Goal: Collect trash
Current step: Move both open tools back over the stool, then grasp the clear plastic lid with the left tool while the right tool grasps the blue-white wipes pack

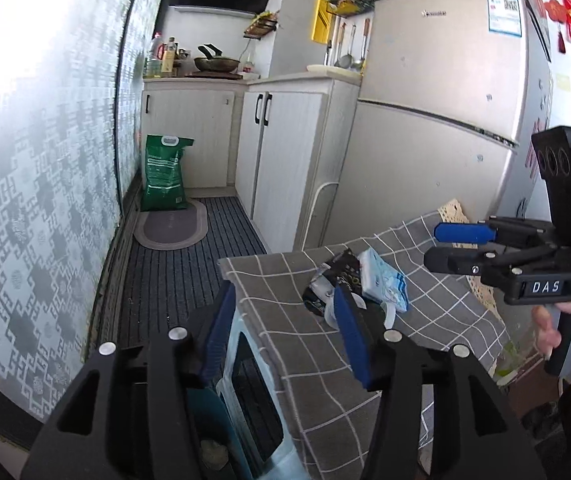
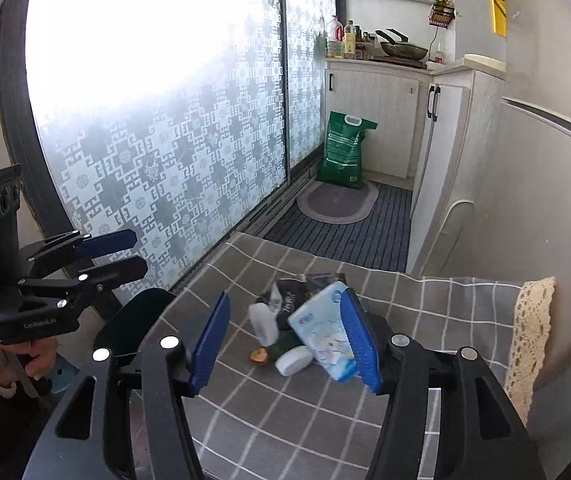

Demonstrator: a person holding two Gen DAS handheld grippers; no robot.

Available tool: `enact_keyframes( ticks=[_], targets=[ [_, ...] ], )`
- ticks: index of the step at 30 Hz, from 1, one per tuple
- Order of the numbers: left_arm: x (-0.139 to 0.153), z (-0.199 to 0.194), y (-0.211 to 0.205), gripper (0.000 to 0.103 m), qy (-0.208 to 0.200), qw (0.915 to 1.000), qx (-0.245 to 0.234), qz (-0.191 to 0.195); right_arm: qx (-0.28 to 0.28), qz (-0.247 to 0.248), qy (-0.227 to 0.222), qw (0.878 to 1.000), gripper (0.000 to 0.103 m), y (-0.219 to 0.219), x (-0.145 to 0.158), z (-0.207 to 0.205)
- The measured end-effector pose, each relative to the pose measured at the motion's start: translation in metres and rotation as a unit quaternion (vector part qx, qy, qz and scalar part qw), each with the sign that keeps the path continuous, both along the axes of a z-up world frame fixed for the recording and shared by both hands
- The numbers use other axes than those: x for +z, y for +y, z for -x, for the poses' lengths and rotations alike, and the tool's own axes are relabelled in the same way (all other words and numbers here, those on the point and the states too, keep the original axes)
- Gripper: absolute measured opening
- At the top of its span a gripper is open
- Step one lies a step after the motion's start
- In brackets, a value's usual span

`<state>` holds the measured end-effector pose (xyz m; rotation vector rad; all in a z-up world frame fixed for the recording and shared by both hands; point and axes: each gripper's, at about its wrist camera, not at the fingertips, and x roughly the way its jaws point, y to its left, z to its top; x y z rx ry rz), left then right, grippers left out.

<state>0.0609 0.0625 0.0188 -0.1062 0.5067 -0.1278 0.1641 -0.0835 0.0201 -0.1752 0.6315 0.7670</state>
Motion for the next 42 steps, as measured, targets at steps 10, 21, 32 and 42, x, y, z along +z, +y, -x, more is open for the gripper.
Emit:
enact_keyframes(
  ticks=[10, 21, 32, 42],
  targets=[
    [-0.027, -0.040, -0.046, 0.056, 0.047, 0.9988, -0.015, -0.007, -0.015, -0.029, 0.059, 0.998, 0.060, -0.049, -0.048, -0.015],
    [-0.044, -0.070, -0.039, 0.054, 0.083, 0.9959, -0.025, 0.023, -0.001, -0.037, 0.057, 0.998, 0.061, -0.055, -0.046, -0.033],
    [-0.054, -0.077, -0.041, 0.042, 0.098, 0.9938, -0.051, 0.017, 0.011, -0.019, 0.071, 0.997, 0.064, -0.044, -0.061, -0.048],
    [-0.035, -0.058, -0.026, 0.042, 0.049, 0.9964, -0.045, 0.053, 0.007, 0.052, 0.035, 0.998, 0.077, -0.024, -0.067, -0.039]
  ],
)
